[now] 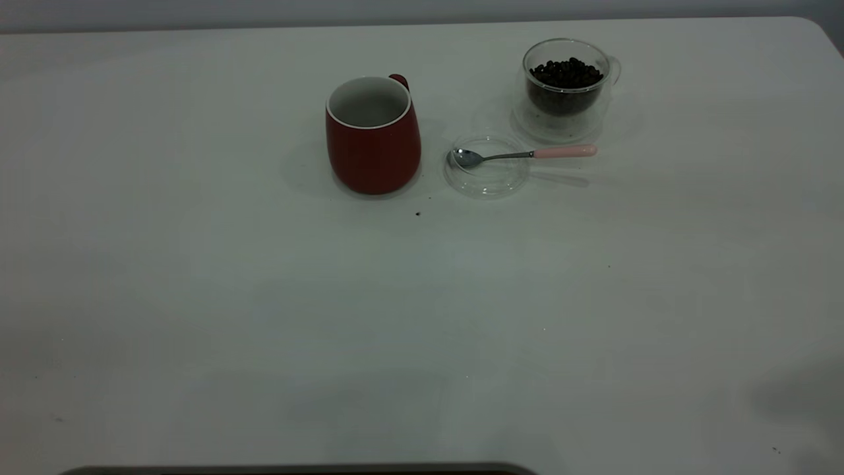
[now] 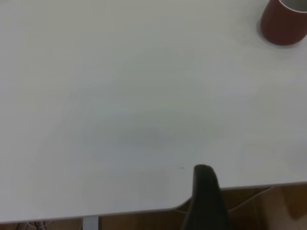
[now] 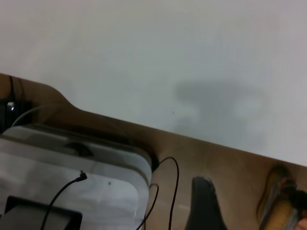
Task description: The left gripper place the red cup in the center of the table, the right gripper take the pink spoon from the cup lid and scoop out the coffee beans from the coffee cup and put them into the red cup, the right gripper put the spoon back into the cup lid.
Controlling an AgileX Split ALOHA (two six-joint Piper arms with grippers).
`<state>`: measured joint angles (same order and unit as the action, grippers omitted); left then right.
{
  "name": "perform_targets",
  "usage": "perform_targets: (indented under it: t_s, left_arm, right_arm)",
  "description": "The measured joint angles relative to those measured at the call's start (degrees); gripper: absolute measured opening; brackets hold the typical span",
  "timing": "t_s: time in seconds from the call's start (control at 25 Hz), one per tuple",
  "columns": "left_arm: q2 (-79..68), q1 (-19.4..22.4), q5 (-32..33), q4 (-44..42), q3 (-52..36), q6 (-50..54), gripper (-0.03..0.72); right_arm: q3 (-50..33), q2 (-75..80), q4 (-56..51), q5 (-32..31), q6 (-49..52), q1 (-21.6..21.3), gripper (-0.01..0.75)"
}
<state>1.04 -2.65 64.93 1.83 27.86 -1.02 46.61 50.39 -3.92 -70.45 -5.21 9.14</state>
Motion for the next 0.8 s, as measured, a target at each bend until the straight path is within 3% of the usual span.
perform_targets:
  t_s: [0.48, 0.8]
  left_arm:
    - [0.0, 0.0, 0.0, 0.0, 0.0, 0.0, 0.588]
    - [0.0, 0.0, 0.0, 0.0, 0.0, 0.0, 0.588]
  right_arm:
    - [-18.3, -26.55, 0.54, 6.22, 0.17, 0.0, 0.571]
    - [-19.28, -38.84, 0.72, 6.77, -0.94, 0.0, 0.571]
